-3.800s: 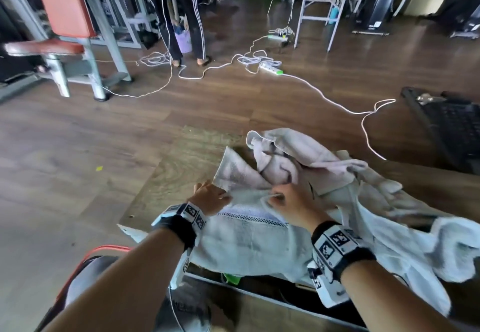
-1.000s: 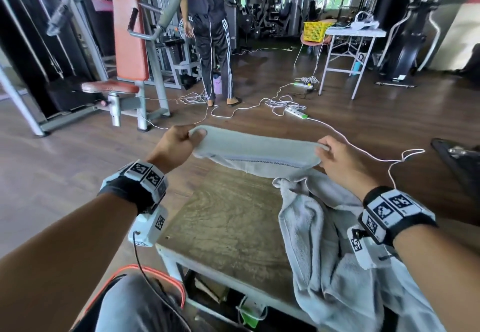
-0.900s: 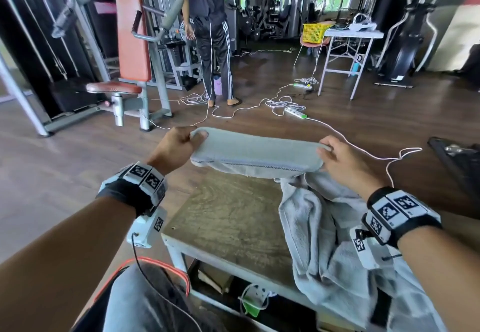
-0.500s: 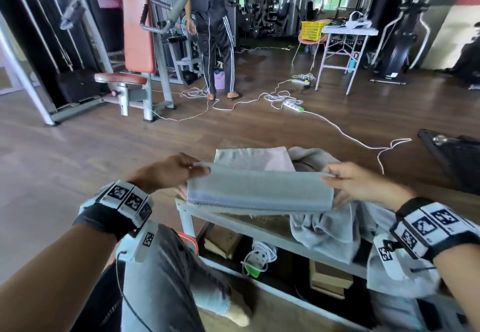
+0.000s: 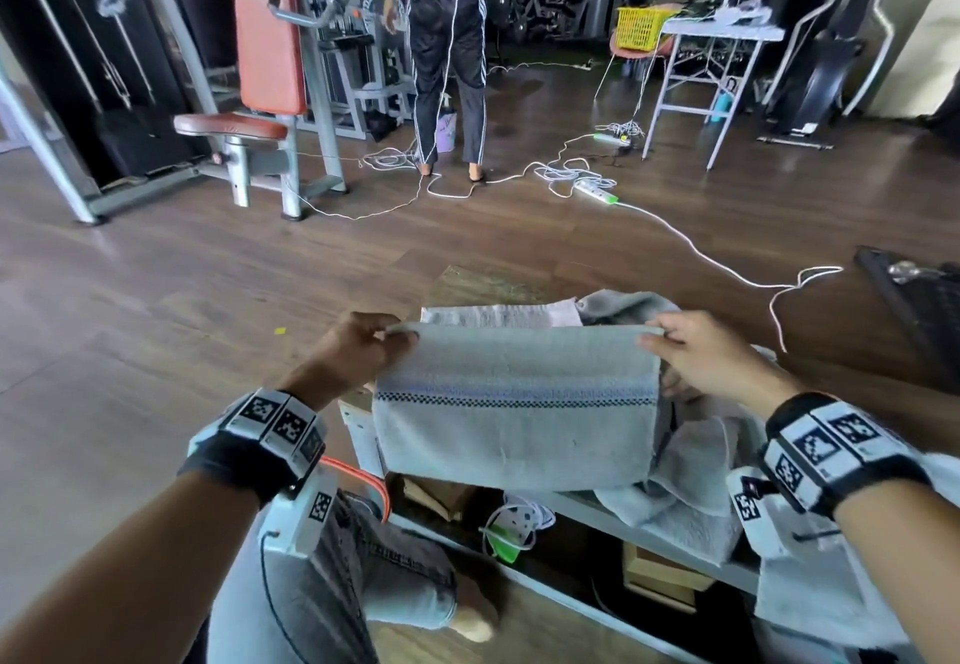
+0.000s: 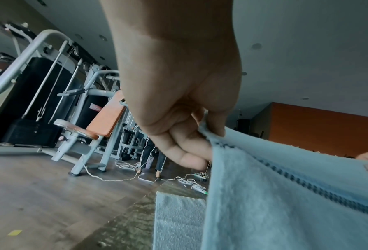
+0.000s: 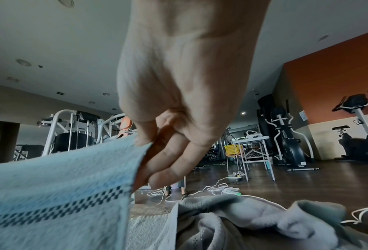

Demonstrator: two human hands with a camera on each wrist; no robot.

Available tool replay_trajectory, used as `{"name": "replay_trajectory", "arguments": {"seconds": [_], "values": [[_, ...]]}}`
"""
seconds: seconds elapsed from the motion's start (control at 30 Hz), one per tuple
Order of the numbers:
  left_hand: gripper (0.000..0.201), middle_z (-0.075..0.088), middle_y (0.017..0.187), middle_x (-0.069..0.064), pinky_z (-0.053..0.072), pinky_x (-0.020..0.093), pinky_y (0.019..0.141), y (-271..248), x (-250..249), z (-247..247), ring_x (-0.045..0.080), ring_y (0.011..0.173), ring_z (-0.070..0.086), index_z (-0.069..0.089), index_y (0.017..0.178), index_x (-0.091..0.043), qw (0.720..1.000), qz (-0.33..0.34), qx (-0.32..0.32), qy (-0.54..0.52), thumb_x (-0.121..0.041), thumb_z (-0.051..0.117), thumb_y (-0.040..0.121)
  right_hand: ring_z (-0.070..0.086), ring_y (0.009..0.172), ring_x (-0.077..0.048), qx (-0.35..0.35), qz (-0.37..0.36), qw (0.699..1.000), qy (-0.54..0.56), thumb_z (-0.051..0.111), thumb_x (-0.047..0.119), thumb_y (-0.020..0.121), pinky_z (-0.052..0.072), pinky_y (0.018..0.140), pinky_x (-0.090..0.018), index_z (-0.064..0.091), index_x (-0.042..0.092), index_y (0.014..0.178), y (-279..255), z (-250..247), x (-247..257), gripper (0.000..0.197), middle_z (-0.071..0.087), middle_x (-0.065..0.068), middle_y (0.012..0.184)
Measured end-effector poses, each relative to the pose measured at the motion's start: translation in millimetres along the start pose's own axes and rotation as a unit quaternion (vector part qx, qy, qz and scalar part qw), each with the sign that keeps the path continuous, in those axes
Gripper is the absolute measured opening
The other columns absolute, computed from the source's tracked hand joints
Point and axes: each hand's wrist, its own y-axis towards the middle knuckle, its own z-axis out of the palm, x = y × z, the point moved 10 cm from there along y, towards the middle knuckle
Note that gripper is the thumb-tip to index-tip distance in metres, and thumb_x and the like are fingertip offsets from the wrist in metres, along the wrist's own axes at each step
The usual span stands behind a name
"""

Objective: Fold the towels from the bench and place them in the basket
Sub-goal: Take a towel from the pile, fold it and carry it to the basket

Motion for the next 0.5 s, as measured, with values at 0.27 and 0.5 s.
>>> {"name": "replay_trajectory", "arguments": {"seconds": [0.27,0.5], "values": [[0.004,0.060,0.060,-0.004,0.039,0.020,0.050,103.5,19.9,-3.0,0.009,0.051,0.050,0.068,0.085,-0.023,0.993,-0.040,-0.103,0.038,-0.027,0.069,0.085,0.056,0.063,-0.027,-0.056,-0.008,0.998,-0.019,0.058,0.011,0.098,0.051,0.065,-0.041,0.061,0.001,0.088,125.2,5.8,-0.6,0.014,0.060,-0.013,0.073],[0.007,0.068,0.082,0.005,0.039,0.022,0.062,191.7,67.7,21.3,0.022,0.073,0.061,0.069,0.088,-0.024,0.985,-0.073,-0.120,0.104,-0.022,0.062,0.089,0.053,0.070,-0.028,-0.048,-0.013,0.996,-0.080,0.057,0.005,0.095,0.031,0.059,-0.031,0.062,-0.002,0.085,240.1,52.2,-16.8,0.013,0.059,-0.012,0.074]]}}
